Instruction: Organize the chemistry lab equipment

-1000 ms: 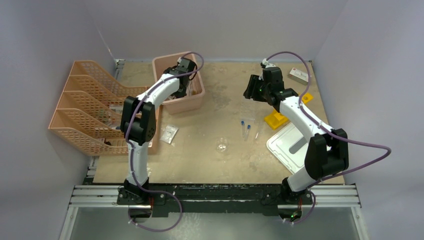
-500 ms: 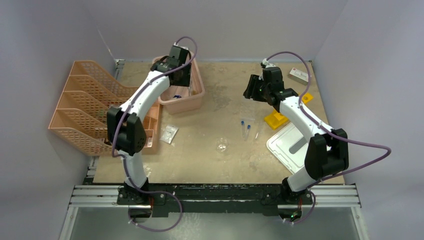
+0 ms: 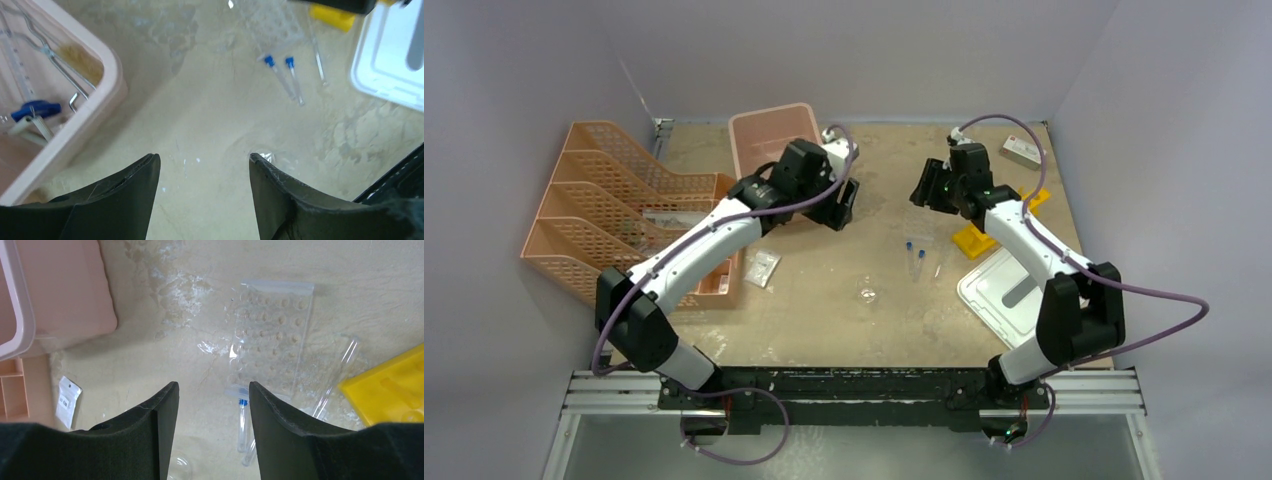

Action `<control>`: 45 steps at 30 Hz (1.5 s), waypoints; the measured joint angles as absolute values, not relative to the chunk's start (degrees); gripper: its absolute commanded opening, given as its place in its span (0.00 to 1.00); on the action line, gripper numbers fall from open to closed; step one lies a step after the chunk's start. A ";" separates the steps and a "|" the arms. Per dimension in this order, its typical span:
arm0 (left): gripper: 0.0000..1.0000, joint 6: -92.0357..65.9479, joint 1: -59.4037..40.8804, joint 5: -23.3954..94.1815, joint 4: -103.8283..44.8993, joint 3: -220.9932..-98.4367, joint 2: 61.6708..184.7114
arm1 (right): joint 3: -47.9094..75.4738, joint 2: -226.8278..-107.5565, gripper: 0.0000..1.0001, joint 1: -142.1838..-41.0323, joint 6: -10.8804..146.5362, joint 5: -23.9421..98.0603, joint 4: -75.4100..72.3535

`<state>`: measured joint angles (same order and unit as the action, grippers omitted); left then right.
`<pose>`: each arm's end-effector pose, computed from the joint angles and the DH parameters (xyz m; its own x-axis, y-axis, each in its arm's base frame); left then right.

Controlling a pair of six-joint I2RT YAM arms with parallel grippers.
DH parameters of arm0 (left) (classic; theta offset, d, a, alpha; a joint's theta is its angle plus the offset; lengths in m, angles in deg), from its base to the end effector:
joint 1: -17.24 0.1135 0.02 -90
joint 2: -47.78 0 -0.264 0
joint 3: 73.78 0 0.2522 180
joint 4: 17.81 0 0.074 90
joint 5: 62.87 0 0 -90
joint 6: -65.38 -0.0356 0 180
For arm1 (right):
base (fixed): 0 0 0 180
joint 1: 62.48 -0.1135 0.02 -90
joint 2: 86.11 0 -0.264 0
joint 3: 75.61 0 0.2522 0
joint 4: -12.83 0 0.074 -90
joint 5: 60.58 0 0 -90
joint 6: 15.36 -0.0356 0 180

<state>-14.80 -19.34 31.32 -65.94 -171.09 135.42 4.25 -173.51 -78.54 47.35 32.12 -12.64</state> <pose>0.2743 -0.2068 0.3515 -0.6013 0.2345 -0.7638 0.5457 0.8188 -0.1783 0.3358 0.0984 0.2844 -0.6094 0.3012 -0.7335 -0.0393 0.9125 0.4073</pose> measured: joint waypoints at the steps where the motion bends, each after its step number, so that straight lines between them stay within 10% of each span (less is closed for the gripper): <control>1: 0.65 -14.91 -20.17 30.57 -66.05 -169.94 135.42 | 3.86 -173.18 0.56 -78.54 47.18 32.12 -12.66; 11: 0.64 -13.20 -27.67 13.85 -69.06 -159.62 137.28 | 1.76 -171.87 0.56 -78.54 45.04 31.66 -12.62; 29: 0.93 3.52 -27.14 -7.74 -67.23 -142.44 140.36 | -2.00 -164.92 0.57 -78.54 39.64 26.06 -15.89; 45: 0.70 5.79 -12.35 2.01 -60.91 -138.85 136.03 | -2.24 -167.43 0.56 -78.54 39.49 26.00 -16.05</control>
